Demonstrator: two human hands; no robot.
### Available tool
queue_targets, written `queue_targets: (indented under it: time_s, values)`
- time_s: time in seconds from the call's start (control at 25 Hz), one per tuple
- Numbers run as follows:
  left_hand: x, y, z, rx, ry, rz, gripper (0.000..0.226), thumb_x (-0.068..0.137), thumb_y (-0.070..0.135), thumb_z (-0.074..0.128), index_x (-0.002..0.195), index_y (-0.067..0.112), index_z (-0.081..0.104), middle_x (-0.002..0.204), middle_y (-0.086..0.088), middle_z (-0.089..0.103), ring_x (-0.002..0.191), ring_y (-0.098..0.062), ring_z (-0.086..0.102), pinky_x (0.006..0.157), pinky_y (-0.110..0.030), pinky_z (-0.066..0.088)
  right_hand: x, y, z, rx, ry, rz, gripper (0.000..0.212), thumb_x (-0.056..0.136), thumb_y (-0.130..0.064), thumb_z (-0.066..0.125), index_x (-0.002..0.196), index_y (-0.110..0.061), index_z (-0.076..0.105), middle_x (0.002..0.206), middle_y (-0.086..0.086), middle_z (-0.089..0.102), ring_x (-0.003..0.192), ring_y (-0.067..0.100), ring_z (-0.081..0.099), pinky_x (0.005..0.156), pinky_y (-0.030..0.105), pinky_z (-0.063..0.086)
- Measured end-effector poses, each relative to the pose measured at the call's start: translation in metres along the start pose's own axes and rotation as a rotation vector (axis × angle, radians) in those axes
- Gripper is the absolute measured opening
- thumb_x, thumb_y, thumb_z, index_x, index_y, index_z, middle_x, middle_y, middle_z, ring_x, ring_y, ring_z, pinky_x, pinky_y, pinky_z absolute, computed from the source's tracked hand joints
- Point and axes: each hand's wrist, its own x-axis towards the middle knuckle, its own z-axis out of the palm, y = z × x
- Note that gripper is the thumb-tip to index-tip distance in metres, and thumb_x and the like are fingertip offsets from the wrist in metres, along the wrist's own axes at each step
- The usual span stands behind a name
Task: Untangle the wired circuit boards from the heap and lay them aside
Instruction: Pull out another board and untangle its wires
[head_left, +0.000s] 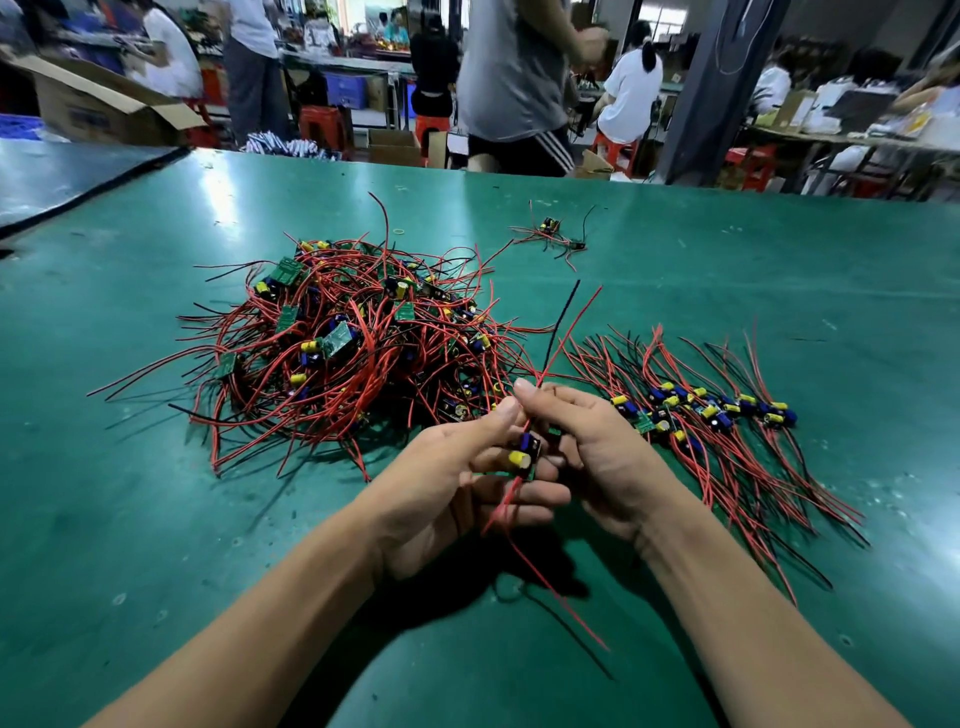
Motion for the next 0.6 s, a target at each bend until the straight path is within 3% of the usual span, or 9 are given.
queue_targets:
  time_s: [0.12, 0.24, 0.4, 0.52, 0.6]
  values:
    - [0.003, -0.004, -0.003, 0.026, 0.081, 0.027, 0.016, 0.079, 0.021, 0.069, 0.085, 0.007, 0.077, 0.081, -0.021, 0.070, 0.064, -0.028, 0.071, 0.057, -0.033, 0.060, 0.000, 0.004, 0.003, 0.003, 0.001, 0.002, 0.020, 0.079, -0.033, 0.076, 0.071, -0.018, 0.065, 0.064, 0.004, 0.054, 0.047, 0.013, 0.044, 0.041, 0.021, 0.039]
    - [0.005, -0.008, -0.005, 0.063, 0.145, 0.053, 0.011, 0.086, 0.008, 0.065, 0.086, 0.006, 0.076, 0.086, -0.027, 0.071, 0.069, -0.034, 0.072, 0.058, -0.036, 0.061, -0.002, 0.006, 0.002, -0.043, -0.067, -0.010, 0.022, 0.085, -0.034, 0.072, 0.094, -0.014, 0.075, 0.077, 0.008, 0.065, 0.051, 0.014, 0.055, 0.042, 0.022, 0.048]
    - [0.008, -0.012, -0.007, 0.145, 0.186, 0.122, 0.015, 0.090, 0.010, 0.063, 0.087, 0.000, 0.074, 0.083, -0.023, 0.072, 0.063, -0.032, 0.071, 0.054, -0.033, 0.059, -0.003, 0.009, 0.000, -0.191, -0.107, -0.017, 0.030, 0.093, -0.034, 0.067, 0.109, -0.011, 0.075, 0.095, 0.015, 0.072, 0.071, 0.026, 0.061, 0.048, 0.024, 0.050]
    - [0.008, -0.013, -0.008, 0.184, 0.213, 0.139, 0.014, 0.090, 0.007, 0.063, 0.083, 0.001, 0.074, 0.076, -0.023, 0.070, 0.058, -0.030, 0.069, 0.055, -0.032, 0.059, -0.002, 0.010, -0.003, -0.241, -0.129, -0.015, 0.030, 0.096, -0.035, 0.064, 0.112, -0.013, 0.076, 0.083, 0.009, 0.072, 0.057, 0.011, 0.060, 0.048, 0.022, 0.051]
    - [0.010, -0.013, -0.008, 0.185, 0.228, 0.131, 0.023, 0.089, 0.002, 0.059, 0.073, 0.006, 0.075, 0.071, -0.022, 0.067, 0.054, -0.029, 0.067, 0.053, -0.031, 0.058, 0.000, 0.012, -0.005, -0.258, -0.109, -0.027, 0.031, 0.095, -0.039, 0.065, 0.109, -0.014, 0.077, 0.083, 0.011, 0.071, 0.055, 0.010, 0.056, 0.049, 0.023, 0.052]
